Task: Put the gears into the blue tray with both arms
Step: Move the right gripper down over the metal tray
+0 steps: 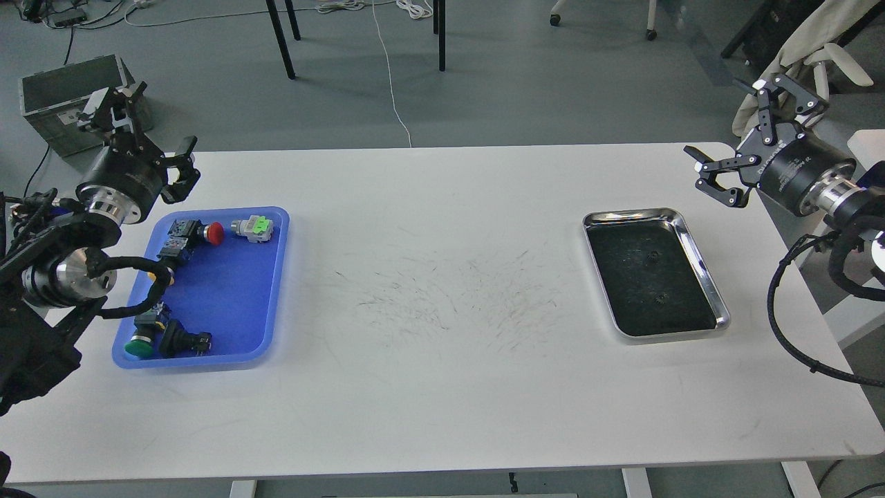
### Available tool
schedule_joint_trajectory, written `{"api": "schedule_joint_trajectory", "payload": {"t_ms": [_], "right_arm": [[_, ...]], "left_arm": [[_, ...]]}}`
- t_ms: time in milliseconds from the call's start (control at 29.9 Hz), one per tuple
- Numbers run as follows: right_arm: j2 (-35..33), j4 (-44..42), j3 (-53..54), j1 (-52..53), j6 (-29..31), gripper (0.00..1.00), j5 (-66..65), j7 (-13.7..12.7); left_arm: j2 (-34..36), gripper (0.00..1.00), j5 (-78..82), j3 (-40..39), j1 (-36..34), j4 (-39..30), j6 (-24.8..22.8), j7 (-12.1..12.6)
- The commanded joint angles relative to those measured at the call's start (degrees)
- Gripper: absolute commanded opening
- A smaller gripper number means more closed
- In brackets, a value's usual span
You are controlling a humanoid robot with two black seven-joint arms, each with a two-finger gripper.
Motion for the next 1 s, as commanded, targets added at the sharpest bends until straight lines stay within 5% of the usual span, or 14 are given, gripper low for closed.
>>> {"api": "schedule_joint_trajectory", "payload": {"t_ms": [0, 234, 635, 969], "right_arm": [[-5.55, 5.31, -4.34, 1.57, -0.11, 0.99, -5.08, -0.02], [-17.94, 16.22, -7.34, 1.93, -0.11, 0.99, -16.5, -0.37], [-27.26, 22.56, -13.67, 1.84, -0.2, 0.99, -45.75, -0.64], [-21.14, 17.3, -17.45, 2.36, -0.38, 0.99, -64.06, -2.22]], "left_arm": [[0.25, 0.98, 0.41, 0.08, 0.22, 0.04, -0.05, -0.05], [0.17, 0.98, 0.41, 0.17, 1.01, 0.65, -0.14, -0.23], [-0.1, 0.98, 0.33, 2.28, 1.01, 0.74, -0.05, -0.4], [0.52, 0.98, 0.41, 2.28, 1.19, 0.13, -0.67, -0.58]]}}
